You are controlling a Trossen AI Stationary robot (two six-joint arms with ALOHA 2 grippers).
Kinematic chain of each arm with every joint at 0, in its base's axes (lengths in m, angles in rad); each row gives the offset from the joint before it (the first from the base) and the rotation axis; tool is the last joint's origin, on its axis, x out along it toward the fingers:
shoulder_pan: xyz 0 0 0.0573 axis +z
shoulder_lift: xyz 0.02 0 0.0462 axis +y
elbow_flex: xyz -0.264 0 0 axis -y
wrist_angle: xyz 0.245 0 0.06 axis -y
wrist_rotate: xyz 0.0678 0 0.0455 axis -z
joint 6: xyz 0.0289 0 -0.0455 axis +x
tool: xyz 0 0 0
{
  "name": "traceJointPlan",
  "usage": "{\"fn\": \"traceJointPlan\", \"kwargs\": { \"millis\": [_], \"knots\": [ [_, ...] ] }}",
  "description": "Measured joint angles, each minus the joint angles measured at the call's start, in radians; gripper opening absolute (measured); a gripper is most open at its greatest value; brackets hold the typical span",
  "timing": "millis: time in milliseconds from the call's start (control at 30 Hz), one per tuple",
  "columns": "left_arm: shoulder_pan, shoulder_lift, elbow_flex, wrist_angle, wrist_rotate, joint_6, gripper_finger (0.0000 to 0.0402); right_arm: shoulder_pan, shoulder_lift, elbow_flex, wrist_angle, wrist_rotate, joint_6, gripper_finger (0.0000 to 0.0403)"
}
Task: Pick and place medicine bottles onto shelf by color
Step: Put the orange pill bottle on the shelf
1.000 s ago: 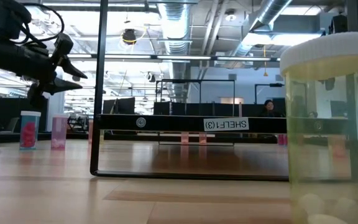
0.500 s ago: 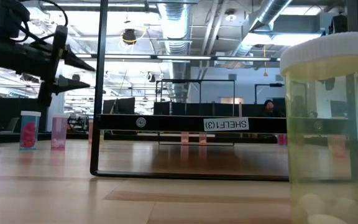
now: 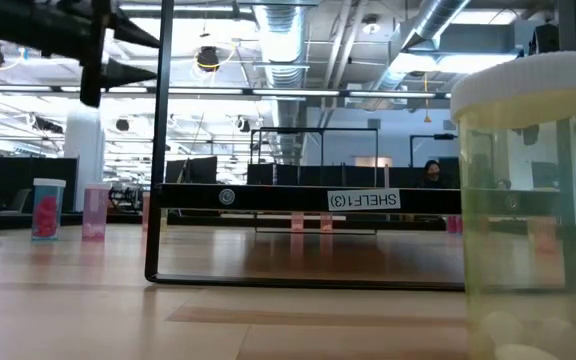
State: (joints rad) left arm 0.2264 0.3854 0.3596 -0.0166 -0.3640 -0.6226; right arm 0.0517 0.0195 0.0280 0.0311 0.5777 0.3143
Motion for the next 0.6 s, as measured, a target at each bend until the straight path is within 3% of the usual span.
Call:
{"fn": "traceJointPlan", "kwargs": {
  "millis": [200, 467, 600],
  "knots": [
    [0.000, 0.278, 0.252, -0.318, -0.011, 0.007, 0.0240, 0.000, 0.000, 0.000, 0.000, 0.000, 0.000, 0.0251],
    [0.047, 0.693, 0.586, -0.758, -0.005, -0.106, 0.0240, 0.000, 0.000, 0.000, 0.000, 0.000, 0.000, 0.0251],
    [0.096, 0.879, 0.714, -0.984, 0.053, -0.135, 0.0240, 0.000, 0.000, 0.000, 0.000, 0.000, 0.000, 0.0251]
  ]
}}
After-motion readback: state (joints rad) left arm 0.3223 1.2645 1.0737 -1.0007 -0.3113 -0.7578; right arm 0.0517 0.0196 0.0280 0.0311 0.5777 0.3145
